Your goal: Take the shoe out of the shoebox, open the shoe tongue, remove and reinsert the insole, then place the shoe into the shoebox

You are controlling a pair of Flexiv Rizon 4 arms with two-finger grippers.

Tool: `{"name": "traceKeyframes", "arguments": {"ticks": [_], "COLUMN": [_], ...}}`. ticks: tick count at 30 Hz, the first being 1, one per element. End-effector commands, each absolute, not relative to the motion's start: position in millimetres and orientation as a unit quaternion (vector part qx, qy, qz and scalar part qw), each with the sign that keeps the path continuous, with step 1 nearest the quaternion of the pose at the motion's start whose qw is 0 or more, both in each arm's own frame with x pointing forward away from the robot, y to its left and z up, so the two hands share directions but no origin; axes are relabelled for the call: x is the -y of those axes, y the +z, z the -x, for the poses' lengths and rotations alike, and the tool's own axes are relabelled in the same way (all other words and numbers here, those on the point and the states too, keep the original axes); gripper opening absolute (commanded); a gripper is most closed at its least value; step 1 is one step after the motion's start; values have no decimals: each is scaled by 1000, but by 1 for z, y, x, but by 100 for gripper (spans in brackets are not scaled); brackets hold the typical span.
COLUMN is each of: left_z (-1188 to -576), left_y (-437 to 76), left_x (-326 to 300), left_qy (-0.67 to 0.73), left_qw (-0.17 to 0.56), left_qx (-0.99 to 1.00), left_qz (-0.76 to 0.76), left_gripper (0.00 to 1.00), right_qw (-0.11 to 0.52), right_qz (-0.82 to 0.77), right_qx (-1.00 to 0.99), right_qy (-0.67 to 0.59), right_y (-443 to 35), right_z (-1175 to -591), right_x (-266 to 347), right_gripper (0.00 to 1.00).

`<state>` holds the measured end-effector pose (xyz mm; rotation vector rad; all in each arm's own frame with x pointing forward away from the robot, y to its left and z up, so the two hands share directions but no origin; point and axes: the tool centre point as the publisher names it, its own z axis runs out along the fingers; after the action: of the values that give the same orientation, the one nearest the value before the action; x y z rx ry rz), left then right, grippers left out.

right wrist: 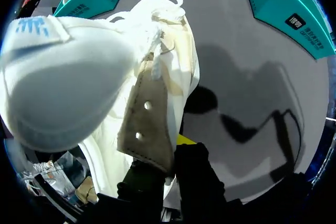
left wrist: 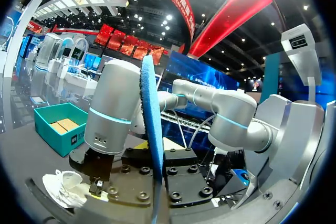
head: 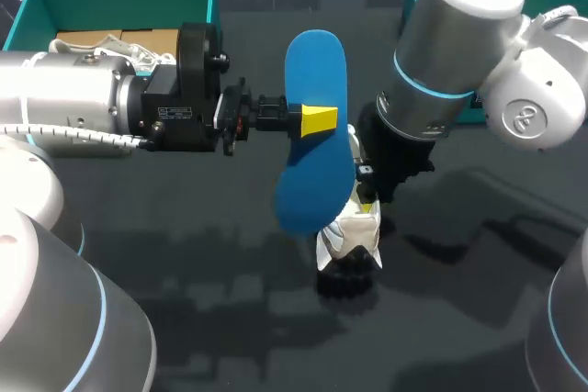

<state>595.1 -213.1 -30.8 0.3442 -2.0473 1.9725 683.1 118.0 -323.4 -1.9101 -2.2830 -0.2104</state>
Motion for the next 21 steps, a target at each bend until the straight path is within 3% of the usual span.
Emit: {"name": "traceKeyframes", "arguments": {"ticks": [1, 21], "left_z": [-597, -597], "left_y": [-32, -32], "left_x": [217, 217], "left_qy": [683, 683], "left_qw": [139, 139], "left_qx": [707, 707], "left_qz": [-119, -119], "left_gripper": [0, 0], "right_qw": [67, 83], "right_qz": [639, 637], "right_qx": [761, 760], "right_qy": [-94, -100], "right_y": [-333, -373], "right_z": [-680, -691], "right_x": [-116, -114], "right_gripper": [0, 0]}}
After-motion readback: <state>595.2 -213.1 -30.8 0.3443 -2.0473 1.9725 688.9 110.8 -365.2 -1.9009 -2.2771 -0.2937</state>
